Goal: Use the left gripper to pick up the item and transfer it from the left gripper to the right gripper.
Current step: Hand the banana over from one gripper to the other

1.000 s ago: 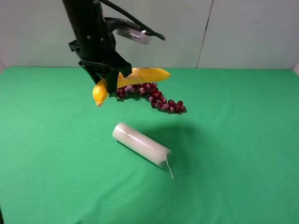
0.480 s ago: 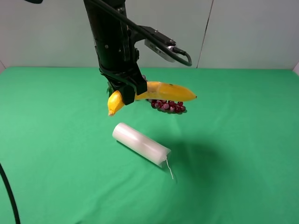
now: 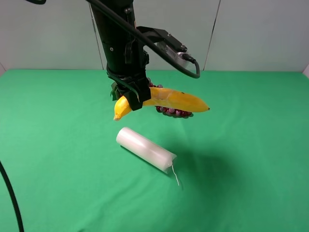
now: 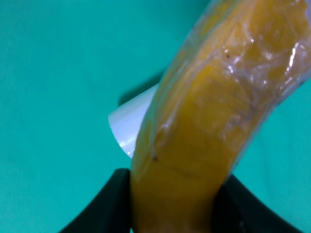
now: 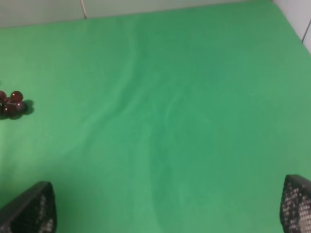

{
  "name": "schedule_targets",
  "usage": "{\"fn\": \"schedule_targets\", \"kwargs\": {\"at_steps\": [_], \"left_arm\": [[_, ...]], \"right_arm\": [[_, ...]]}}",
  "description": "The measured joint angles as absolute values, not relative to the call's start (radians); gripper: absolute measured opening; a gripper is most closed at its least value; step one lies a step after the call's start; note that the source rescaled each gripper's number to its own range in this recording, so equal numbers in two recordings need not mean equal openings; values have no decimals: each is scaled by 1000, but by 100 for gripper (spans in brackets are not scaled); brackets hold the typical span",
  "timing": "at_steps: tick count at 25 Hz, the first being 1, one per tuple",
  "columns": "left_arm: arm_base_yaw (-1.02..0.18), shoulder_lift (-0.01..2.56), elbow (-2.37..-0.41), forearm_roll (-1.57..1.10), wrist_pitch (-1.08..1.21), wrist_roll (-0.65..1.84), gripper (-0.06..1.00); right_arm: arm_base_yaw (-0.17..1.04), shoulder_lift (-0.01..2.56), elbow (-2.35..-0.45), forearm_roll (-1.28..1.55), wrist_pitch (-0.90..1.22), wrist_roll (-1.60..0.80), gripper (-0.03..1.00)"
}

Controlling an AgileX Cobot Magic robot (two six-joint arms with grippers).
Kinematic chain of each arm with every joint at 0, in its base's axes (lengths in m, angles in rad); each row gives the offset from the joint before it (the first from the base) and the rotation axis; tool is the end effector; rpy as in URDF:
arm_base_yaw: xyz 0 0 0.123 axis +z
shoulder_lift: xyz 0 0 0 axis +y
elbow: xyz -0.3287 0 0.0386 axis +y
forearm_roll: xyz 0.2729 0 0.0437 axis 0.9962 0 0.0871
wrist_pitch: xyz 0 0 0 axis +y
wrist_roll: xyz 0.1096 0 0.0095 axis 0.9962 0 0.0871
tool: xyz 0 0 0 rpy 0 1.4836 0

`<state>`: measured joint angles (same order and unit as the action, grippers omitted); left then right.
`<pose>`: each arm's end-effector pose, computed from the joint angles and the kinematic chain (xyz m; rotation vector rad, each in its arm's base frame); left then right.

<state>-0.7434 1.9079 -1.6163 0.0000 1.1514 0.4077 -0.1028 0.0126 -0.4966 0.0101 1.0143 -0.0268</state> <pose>0.3257 -0.2995 0.2763 1.5943 2.4572 -0.0528 -0.0075 0.0017 0.2842 0.0764 2.0131 -0.0705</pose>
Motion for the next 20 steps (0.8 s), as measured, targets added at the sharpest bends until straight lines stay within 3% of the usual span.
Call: {"fn": "schedule_targets", "kwargs": {"at_steps": [14,20], "left_arm": [[-743,1908,-1616,0,1136,438,0],[-743,1908,-1616,0,1136,438,0]], "right_arm": [[-103,138,-521,24,1010,0,100],[-103,254,-578,197,939,21,100]]}}
